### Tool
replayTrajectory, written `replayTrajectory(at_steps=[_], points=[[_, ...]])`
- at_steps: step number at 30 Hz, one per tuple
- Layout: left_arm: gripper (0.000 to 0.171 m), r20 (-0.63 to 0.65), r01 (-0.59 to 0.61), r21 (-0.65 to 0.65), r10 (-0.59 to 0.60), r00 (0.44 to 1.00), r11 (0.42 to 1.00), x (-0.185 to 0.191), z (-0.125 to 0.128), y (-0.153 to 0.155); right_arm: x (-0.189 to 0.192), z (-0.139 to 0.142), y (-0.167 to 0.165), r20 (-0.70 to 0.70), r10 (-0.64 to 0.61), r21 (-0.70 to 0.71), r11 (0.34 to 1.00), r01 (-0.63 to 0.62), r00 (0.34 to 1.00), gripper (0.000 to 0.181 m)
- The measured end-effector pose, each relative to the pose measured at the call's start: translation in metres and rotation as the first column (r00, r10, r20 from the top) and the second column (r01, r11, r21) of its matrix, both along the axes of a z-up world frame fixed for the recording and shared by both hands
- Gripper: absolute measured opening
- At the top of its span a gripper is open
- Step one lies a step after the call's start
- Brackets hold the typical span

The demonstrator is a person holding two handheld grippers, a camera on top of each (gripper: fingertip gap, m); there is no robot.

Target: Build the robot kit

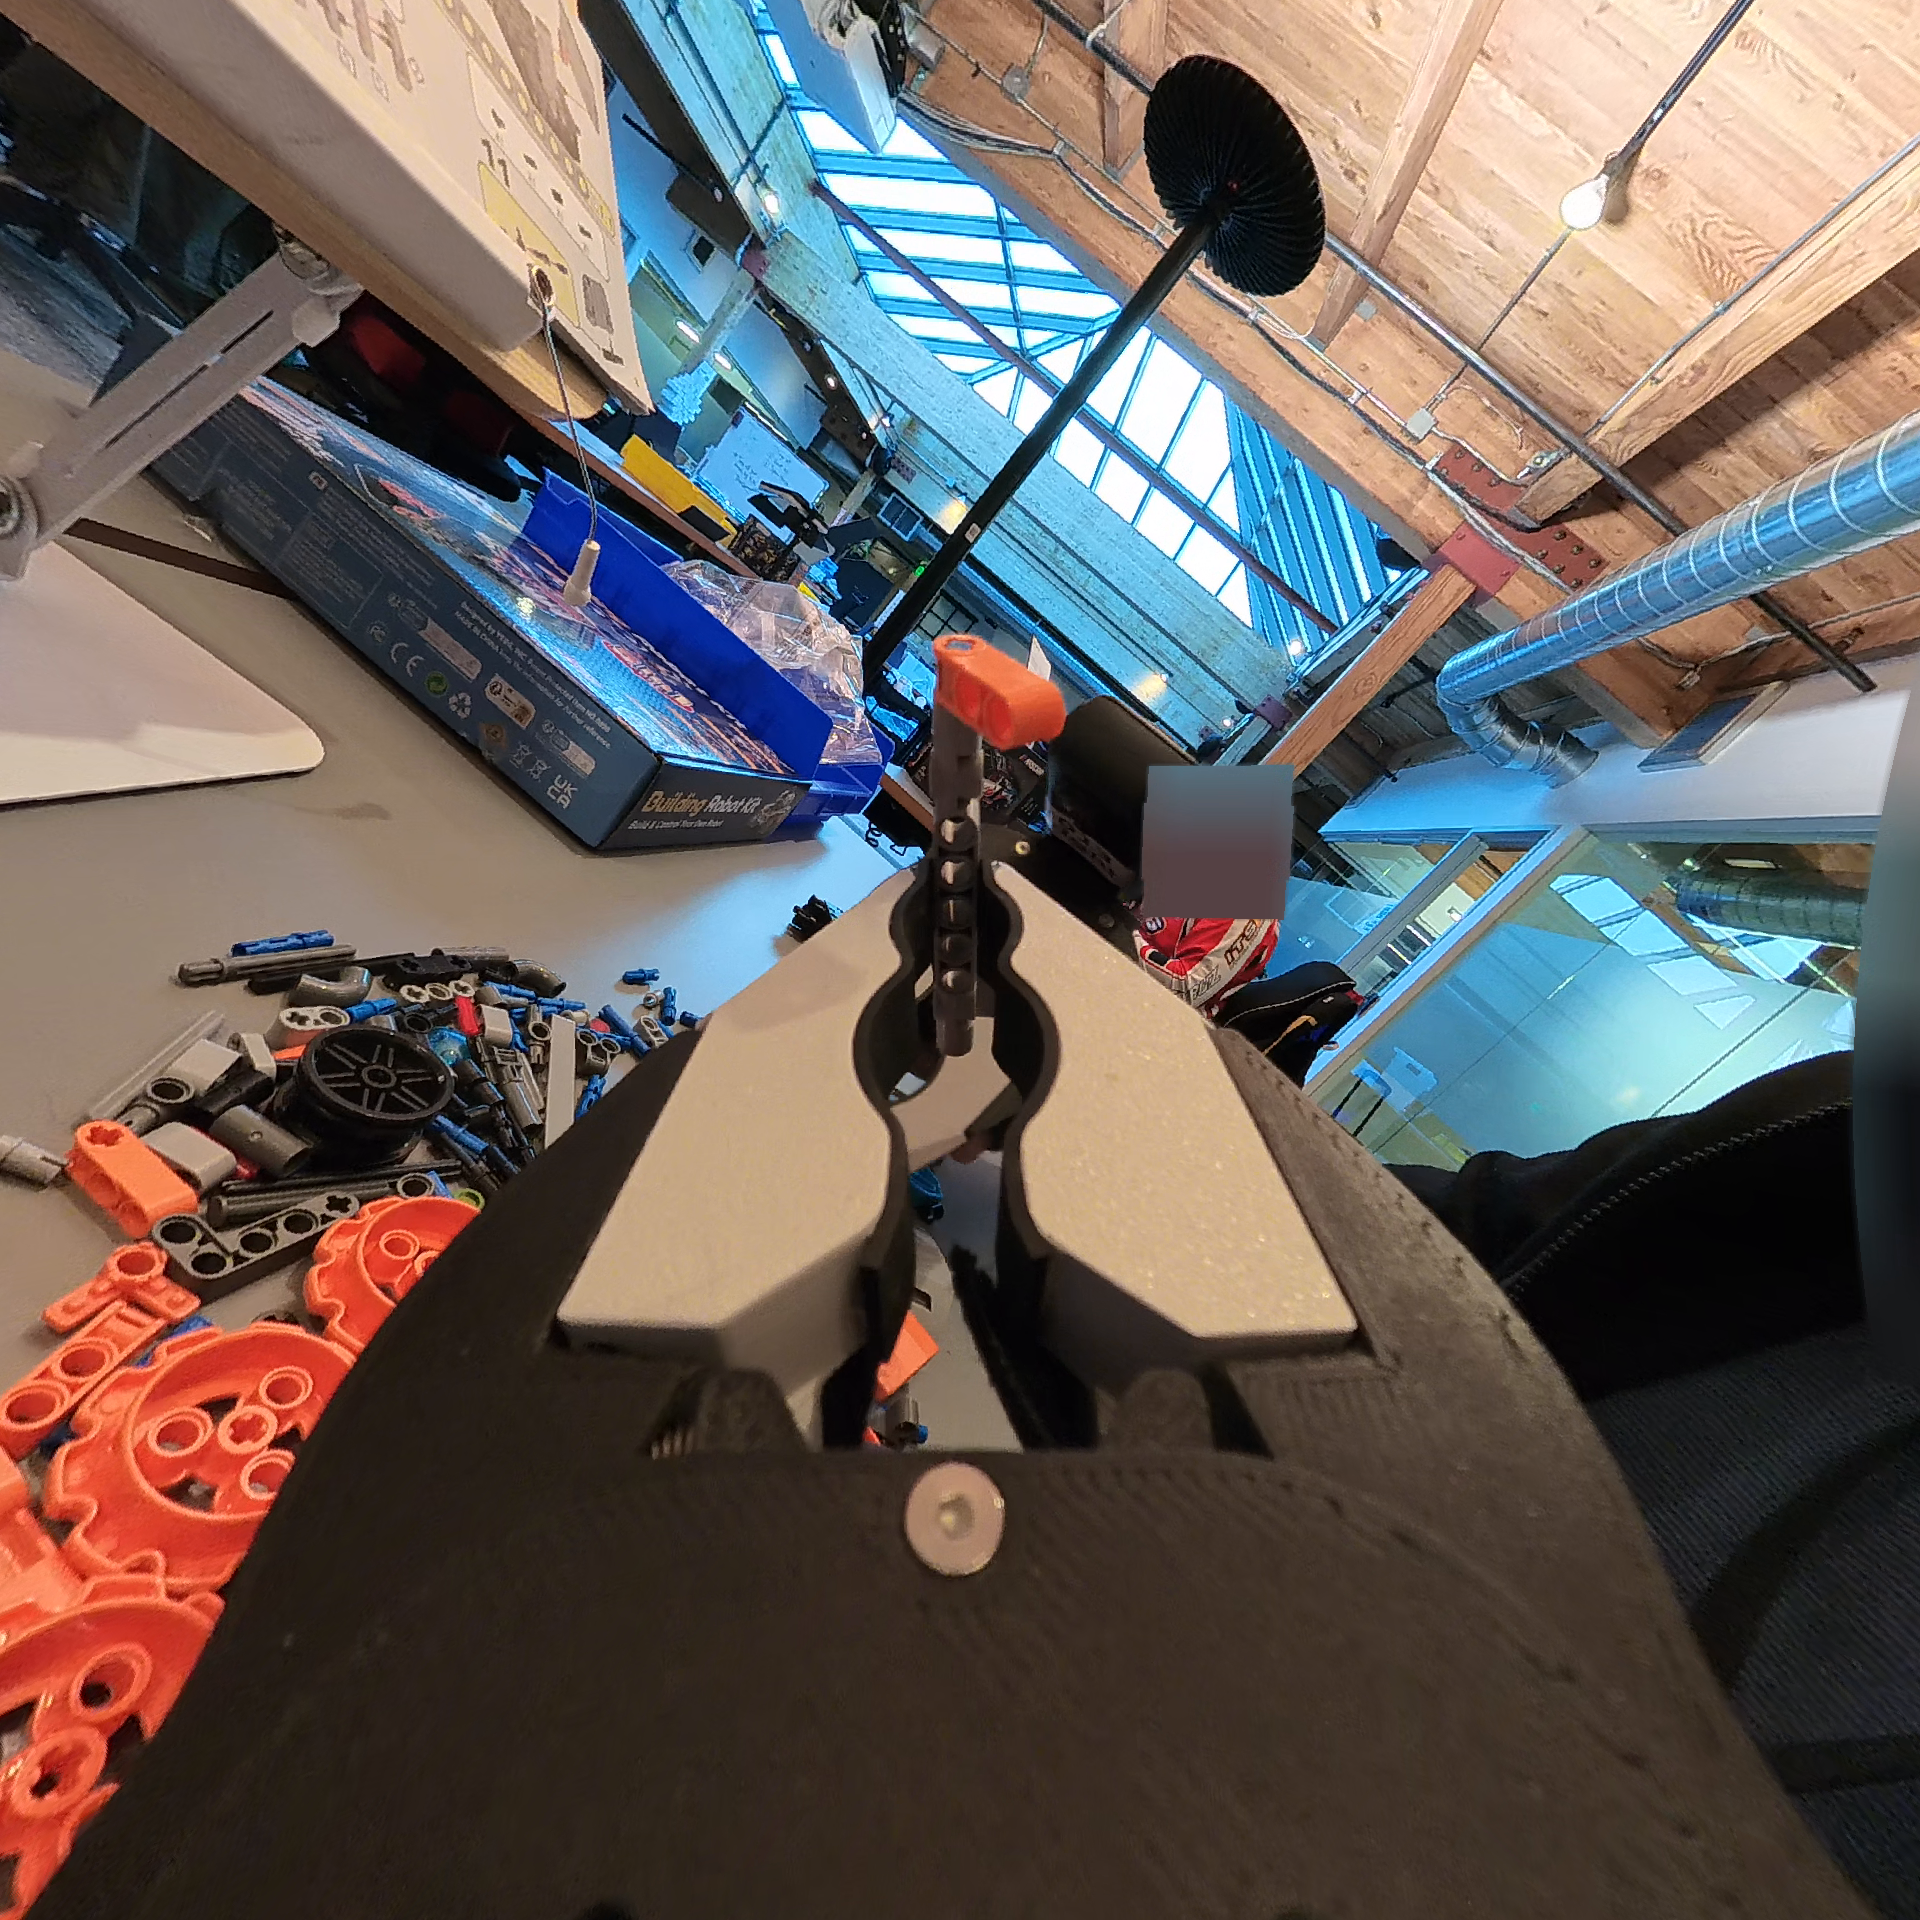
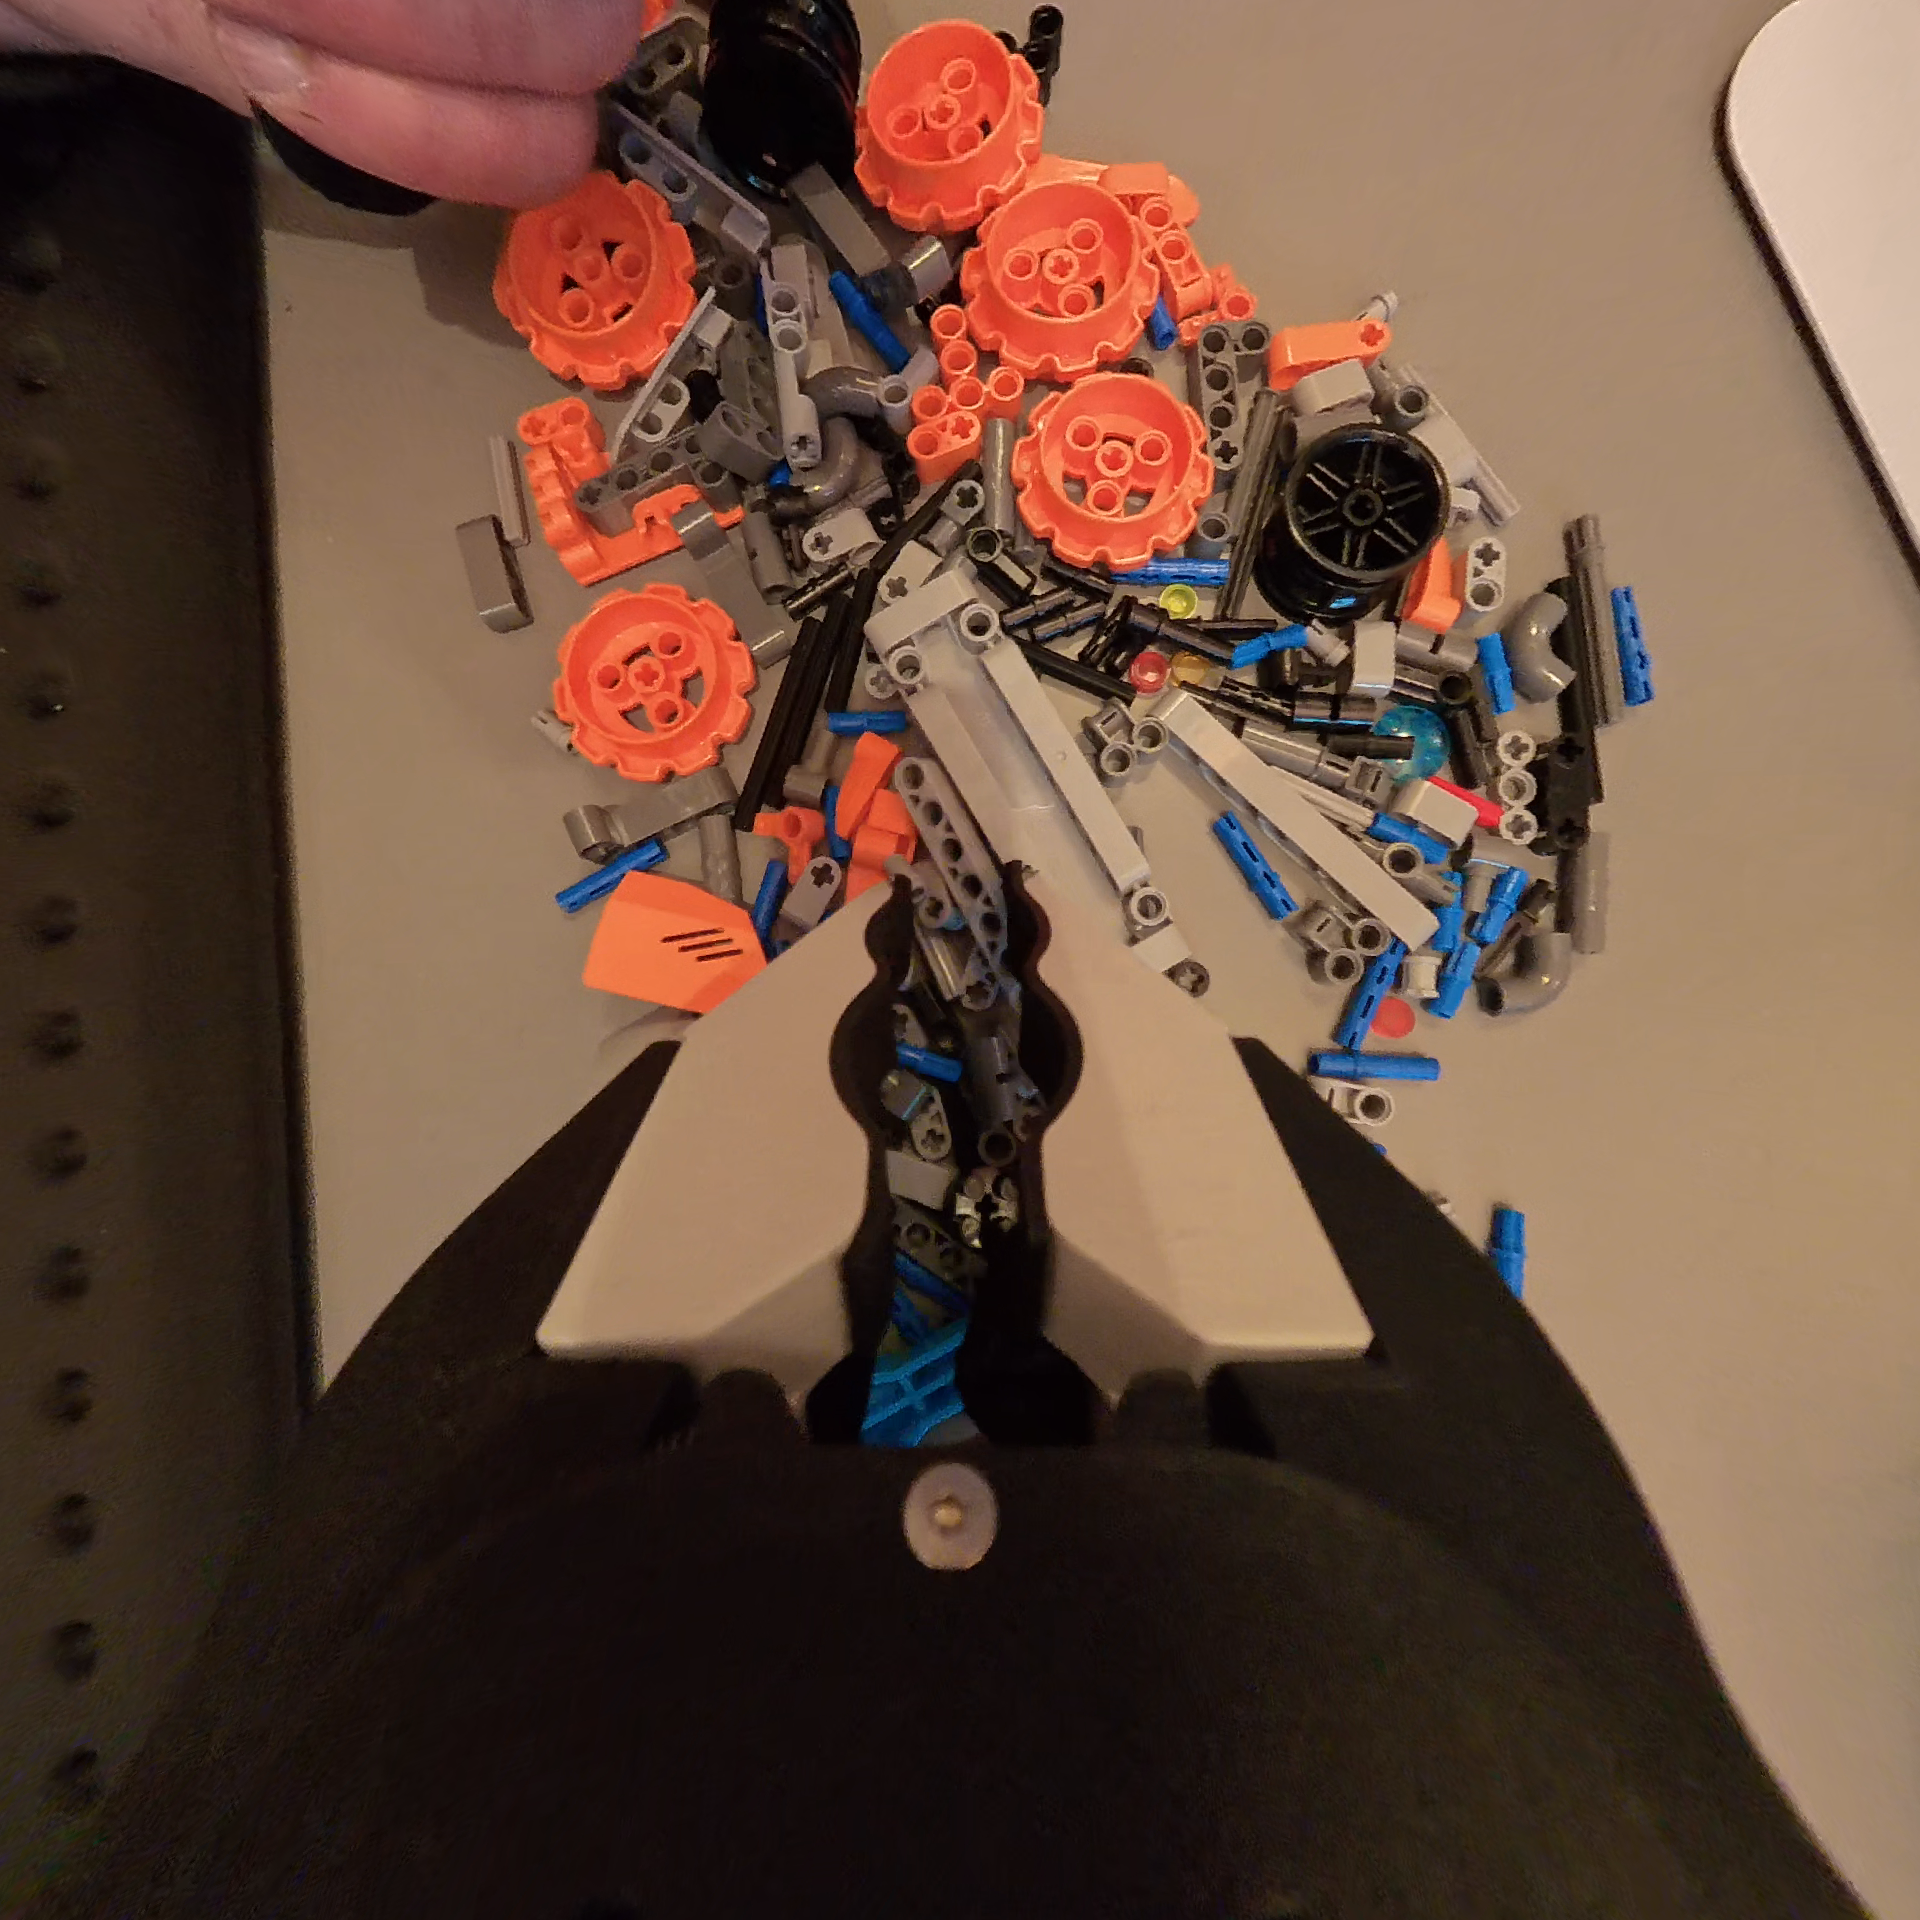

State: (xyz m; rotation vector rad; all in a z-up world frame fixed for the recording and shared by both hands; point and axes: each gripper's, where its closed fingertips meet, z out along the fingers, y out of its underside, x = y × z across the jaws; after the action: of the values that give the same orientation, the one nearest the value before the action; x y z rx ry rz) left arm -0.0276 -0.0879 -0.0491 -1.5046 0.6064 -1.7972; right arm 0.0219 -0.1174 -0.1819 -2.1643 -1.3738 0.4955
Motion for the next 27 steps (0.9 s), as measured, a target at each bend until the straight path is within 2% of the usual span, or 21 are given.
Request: replayTrajectory(at_steps=[6,17,22,24,27], points=[[0.004,-0.002,-0.001,0.003,0.001,1.0,1.0,0.0,0.0,0.0,0.006,-0.006,0.003,0.078,0.012,0.058,0.998,-0.016,0.997,0.007],[0.004,-0.003,0.006,0.006,-0.006,1.0,1.0,0.001,0.0,-0.002,0.002,-0.006,0.008,0.033,-0.045,0.009,0.999,0.044,0.998,0.006],[0.004,-0.003,0.007,0.007,-0.007,1.0,1.0,0.002,0.0,-0.002,0.0,-0.003,0.008,0.044,-0.042,0.048,0.998,0.04,0.998,0.005],[0.004,-0.001,0.005,0.01,-0.005,1.0,1.0,0.002,0.0,-0.001,-0.001,0.006,0.01,-0.001,-0.061,0.049,0.997,0.061,0.998,0.005],[0.004,0.01,-0.001,0.016,0.001,1.0,1.0,0.001,0.002,-0.001,-0.002,0.025,0.009,-0.153,-0.084,-0.001,0.996,0.085,0.985,0.006]])
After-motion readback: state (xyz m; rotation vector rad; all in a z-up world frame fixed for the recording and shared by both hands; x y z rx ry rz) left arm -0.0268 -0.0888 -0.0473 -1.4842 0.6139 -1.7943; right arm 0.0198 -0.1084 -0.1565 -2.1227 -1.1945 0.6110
